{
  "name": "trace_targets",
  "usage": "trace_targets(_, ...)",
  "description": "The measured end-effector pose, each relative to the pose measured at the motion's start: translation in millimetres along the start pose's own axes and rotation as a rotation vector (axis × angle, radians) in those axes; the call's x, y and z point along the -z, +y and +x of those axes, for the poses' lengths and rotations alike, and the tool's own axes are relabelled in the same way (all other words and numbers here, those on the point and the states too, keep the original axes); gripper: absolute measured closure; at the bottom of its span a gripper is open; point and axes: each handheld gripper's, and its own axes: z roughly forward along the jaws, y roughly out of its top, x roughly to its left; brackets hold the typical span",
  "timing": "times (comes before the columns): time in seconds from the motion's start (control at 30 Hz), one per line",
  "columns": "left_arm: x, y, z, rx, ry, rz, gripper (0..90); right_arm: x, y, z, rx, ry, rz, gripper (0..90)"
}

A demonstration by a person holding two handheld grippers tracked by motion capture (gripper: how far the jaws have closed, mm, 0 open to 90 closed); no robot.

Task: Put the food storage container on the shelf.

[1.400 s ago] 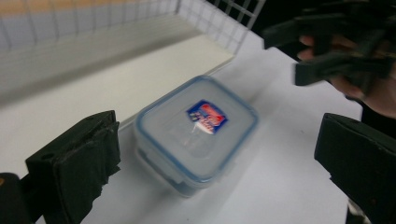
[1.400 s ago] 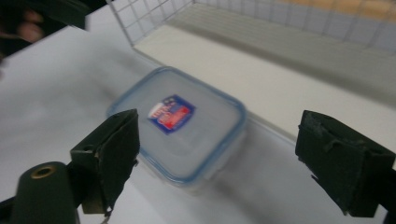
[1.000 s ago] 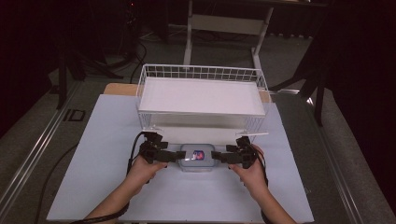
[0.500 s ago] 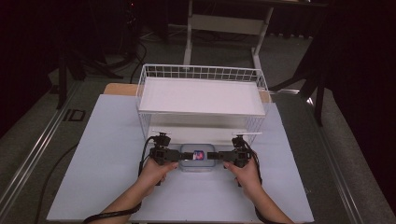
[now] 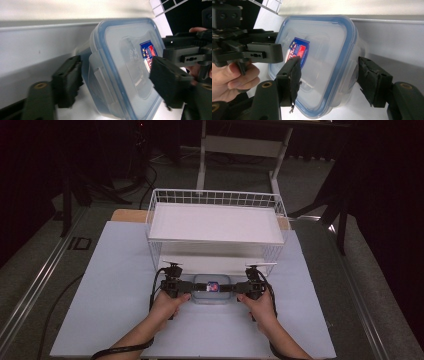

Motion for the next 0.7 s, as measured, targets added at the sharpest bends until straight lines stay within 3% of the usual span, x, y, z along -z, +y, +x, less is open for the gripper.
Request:
trace_targets(0.1,3.3,0.4,-6.0,-0.034,0.025,0.014,37.1,0.5,-1.2,1.2,-0.003,-0.011,-0.002,37.7)
trace_targets(0.2,5.7,2.4,-12.7,-0.07,0.052,0.053,37.4,2.1,-3.4,7.4,0.015,-0.039,0.0,37.8)
trace_targets(0.33,7.4,1.7,-18.8,-0.099,0.075,0.063,37.7,3.5,-5.3,12.5,0.024,-0.062,-0.005,38.3)
trace_targets(0.5,12.4,-4.5,-20.9,-0.107,0.075,0.028,42.6,5.8,-9.9,17.5,0.052,-0.081,-0.032,39.7)
trace_targets(0.53,14.6,-9.8,-25.6,-0.134,0.092,0.009,42.6,6.4,-11.2,18.9,0.066,-0.085,-0.038,40.0)
trace_targets(0.67,18.1,-18.5,-32.8,-0.181,0.121,-0.016,44.0,9.8,-20.7,28.3,0.159,-0.118,-0.057,40.0)
trace_targets(0.7,18.1,-18.5,-32.8,-0.181,0.121,-0.016,44.0,9.8,-20.7,28.3,0.159,-0.118,-0.057,40.0)
